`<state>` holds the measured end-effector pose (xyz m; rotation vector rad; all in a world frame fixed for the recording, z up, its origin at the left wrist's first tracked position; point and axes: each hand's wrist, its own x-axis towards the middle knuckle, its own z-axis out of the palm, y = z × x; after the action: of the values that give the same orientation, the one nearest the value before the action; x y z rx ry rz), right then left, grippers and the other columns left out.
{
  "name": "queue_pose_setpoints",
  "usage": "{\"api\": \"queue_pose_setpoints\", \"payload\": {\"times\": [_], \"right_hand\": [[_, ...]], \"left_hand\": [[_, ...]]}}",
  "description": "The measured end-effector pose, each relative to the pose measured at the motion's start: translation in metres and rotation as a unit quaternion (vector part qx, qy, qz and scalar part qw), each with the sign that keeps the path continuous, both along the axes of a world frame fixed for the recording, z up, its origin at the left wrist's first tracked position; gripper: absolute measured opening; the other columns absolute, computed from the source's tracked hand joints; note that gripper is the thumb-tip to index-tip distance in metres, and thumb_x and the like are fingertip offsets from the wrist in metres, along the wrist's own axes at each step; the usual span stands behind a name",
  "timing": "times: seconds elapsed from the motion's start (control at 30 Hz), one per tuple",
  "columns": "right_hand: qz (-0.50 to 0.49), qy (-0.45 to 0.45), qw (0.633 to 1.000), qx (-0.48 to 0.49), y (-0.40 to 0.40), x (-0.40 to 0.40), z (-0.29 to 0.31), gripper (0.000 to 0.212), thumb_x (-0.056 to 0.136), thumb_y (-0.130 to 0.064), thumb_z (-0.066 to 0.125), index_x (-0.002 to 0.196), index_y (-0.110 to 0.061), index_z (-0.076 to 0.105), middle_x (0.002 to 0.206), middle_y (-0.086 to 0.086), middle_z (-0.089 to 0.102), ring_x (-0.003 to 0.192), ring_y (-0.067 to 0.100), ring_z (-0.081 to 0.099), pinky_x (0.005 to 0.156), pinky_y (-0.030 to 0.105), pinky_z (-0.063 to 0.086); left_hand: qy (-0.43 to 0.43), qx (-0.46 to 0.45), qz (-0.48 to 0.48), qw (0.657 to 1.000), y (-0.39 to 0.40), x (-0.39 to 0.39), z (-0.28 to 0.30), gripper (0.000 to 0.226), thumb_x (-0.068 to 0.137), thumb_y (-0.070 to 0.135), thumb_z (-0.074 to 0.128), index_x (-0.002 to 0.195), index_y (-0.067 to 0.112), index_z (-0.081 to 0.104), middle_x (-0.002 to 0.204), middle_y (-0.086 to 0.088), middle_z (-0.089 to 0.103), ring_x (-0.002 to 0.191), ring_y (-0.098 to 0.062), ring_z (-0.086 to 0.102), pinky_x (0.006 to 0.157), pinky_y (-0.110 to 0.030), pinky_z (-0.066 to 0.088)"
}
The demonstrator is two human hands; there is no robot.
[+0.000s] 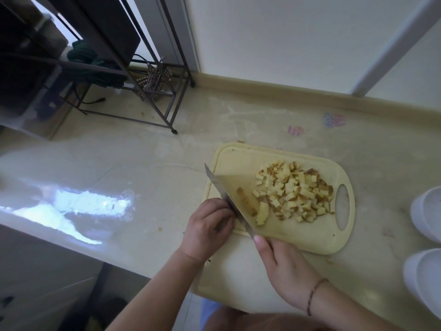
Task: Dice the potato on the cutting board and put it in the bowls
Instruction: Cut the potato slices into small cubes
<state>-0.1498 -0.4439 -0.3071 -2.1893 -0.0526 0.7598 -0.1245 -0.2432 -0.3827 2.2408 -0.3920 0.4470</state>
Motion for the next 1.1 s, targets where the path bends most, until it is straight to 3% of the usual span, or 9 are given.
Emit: {"api": "queue_pose_setpoints", "payload": {"times": [0.2, 0.33, 0.43, 0.53, 0.7, 0.8, 0.87, 1.0, 1.1], "right_hand": [[-0.007, 0.014, 1.000, 0.004, -0.006, 0.015, 0.000, 0.060, 0.081, -0.073, 0.019, 0.062, -0.020, 0.042, 0.053, -0.005, 0.044, 0.050, 0.006, 0.045, 0.056, 0.025, 0.036], [-0.077, 0.053, 0.995, 0.029, -0.025, 0.016, -0.002, 0.067, 0.081, -0.082, 0.029, 0.065, -0.019, 0.043, 0.044, -0.007, 0.040, 0.036, 0.004, 0.038, 0.041, 0.015, 0.029], [-0.073, 0.093, 0.992, 0.048, -0.026, 0.018, 0.002, 0.057, 0.090, -0.070, 0.035, 0.069, -0.017, 0.043, 0.044, -0.007, 0.040, 0.032, 0.002, 0.037, 0.034, 0.014, 0.030], [-0.062, 0.086, 0.992, 0.066, -0.028, 0.018, 0.014, 0.054, 0.085, -0.067, 0.032, 0.068, -0.018, 0.043, 0.041, -0.008, 0.040, 0.033, 0.003, 0.038, 0.038, 0.013, 0.029], [-0.024, -0.013, 1.000, -0.001, -0.038, 0.017, 0.028, 0.053, 0.090, -0.067, 0.036, 0.066, -0.021, 0.047, 0.052, -0.003, 0.048, 0.050, 0.005, 0.047, 0.062, 0.033, 0.043], [-0.027, -0.049, 0.998, -0.040, -0.041, 0.016, 0.030, 0.076, 0.071, -0.089, 0.019, 0.073, -0.021, 0.054, 0.061, -0.003, 0.056, 0.059, 0.007, 0.056, 0.063, 0.032, 0.046], [-0.022, -0.065, 0.994, -0.086, -0.043, 0.013, 0.031, 0.100, 0.060, -0.100, 0.001, 0.085, -0.023, 0.059, 0.068, -0.003, 0.063, 0.067, 0.009, 0.064, 0.066, 0.032, 0.051], [0.062, -0.100, 0.971, -0.206, -0.041, 0.014, 0.035, 0.123, 0.047, -0.095, -0.027, 0.118, -0.034, 0.052, 0.101, -0.004, 0.072, 0.096, 0.017, 0.071, 0.071, 0.034, 0.049], [0.123, -0.099, 0.949, -0.273, -0.035, 0.017, 0.040, 0.146, 0.028, -0.087, -0.044, 0.128, -0.033, 0.047, 0.119, -0.003, 0.070, 0.106, 0.021, 0.070, 0.070, 0.033, 0.040]], "left_hand": [[-0.004, 0.030, -0.011, 0.999, -0.001, 0.000, 0.000, 0.007, 0.081, 0.000, 0.078, 0.086, 0.002, 0.074, 0.095, -0.007, 0.068, 0.091, -0.023, 0.066, 0.081, -0.032, 0.055], [-0.010, 0.053, 0.006, 0.999, 0.000, -0.002, -0.004, 0.008, 0.082, 0.001, 0.079, 0.088, 0.003, 0.074, 0.093, -0.008, 0.066, 0.092, -0.023, 0.064, 0.083, -0.031, 0.054], [0.009, 0.052, 0.040, 0.998, -0.002, -0.006, -0.005, 0.011, 0.081, 0.003, 0.081, 0.089, 0.007, 0.074, 0.096, -0.005, 0.064, 0.093, -0.020, 0.061, 0.084, -0.029, 0.053], [0.050, 0.050, 0.050, 0.996, -0.007, -0.005, -0.002, 0.009, 0.084, 0.008, 0.079, 0.091, 0.011, 0.073, 0.099, 0.000, 0.064, 0.090, -0.018, 0.063, 0.079, -0.029, 0.054], [0.142, 0.035, 0.011, 0.989, -0.017, 0.026, 0.013, 0.008, 0.087, 0.021, 0.071, 0.094, 0.019, 0.075, 0.105, 0.007, 0.065, 0.092, -0.009, 0.064, 0.081, -0.023, 0.053], [0.173, 0.015, -0.023, 0.985, -0.019, 0.036, 0.019, 0.013, 0.089, 0.025, 0.067, 0.096, 0.019, 0.076, 0.109, 0.010, 0.064, 0.095, -0.006, 0.065, 0.084, -0.024, 0.055], [0.148, 0.009, -0.036, 0.988, -0.009, 0.030, 0.020, 0.017, 0.091, 0.024, 0.058, 0.097, 0.018, 0.073, 0.111, 0.007, 0.063, 0.097, -0.008, 0.064, 0.084, -0.025, 0.055], [0.039, -0.034, 0.101, 0.994, 0.022, 0.008, 0.028, 0.014, 0.087, 0.020, 0.052, 0.099, 0.024, 0.056, 0.109, 0.009, 0.049, 0.103, -0.012, 0.049, 0.091, -0.024, 0.043], [-0.026, -0.002, 0.048, 0.998, 0.032, 0.015, 0.049, 0.013, 0.084, 0.025, 0.061, 0.094, 0.022, 0.053, 0.098, 0.003, 0.054, 0.096, -0.014, 0.048, 0.087, -0.023, 0.040]]}}
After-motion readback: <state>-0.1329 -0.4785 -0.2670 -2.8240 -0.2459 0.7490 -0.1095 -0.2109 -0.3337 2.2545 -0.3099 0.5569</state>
